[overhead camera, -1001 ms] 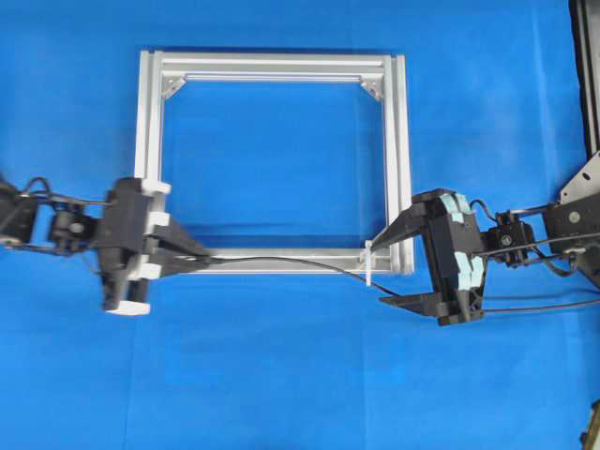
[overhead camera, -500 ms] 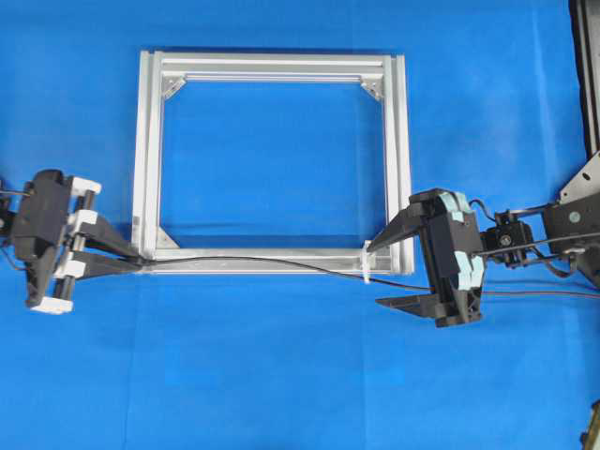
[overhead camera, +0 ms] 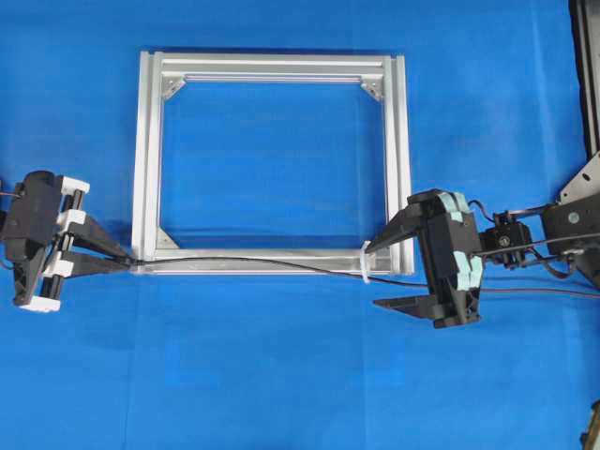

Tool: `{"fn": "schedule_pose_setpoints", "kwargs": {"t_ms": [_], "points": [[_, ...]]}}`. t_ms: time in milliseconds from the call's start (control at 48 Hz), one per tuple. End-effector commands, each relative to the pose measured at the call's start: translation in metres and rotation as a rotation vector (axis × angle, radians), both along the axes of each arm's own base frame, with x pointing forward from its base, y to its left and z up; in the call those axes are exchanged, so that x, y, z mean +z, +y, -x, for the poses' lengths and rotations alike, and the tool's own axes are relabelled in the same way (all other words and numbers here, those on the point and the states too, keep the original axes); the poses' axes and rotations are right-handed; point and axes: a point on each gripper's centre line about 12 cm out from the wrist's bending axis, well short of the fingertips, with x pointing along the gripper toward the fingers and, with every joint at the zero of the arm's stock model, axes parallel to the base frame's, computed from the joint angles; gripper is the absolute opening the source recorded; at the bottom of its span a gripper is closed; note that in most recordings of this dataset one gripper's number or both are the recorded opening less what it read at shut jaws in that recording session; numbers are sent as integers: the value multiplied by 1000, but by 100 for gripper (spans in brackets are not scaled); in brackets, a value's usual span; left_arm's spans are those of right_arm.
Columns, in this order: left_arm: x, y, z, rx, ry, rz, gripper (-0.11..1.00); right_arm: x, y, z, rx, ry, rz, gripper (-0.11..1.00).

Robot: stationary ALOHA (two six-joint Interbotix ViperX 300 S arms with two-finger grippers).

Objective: Insert the wire through the string loop located on the right side.

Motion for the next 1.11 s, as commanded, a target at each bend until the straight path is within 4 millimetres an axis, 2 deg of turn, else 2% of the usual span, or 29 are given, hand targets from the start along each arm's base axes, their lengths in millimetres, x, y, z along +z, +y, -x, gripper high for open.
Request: {"fn": "schedule_pose_setpoints", "kwargs": {"t_ms": [0,167,229,375,459,709,1084], "points": [[4,-1,-4,0,-15,4,9,14,0,-7,-5,-49,-11,90],[5,2,-6,21,-16,13,12,14,0,-7,-5,-49,-11,90],[5,4,-7,32,-15,18,26,14,0,-7,-5,-49,-11,90],[5,3,-8,31,-5,16,69,14,0,-7,-5,-49,-12,90],[5,5,-8,36,3,14,86,14,0,-7,-5,-49,-12,90],[13,5,-9,38,-19,21,84,20,2,-10,-3,-44,-15,90],[52,5,-13,33,-70,34,83,61,-5,-2,-9,-64,-31,90]]}}
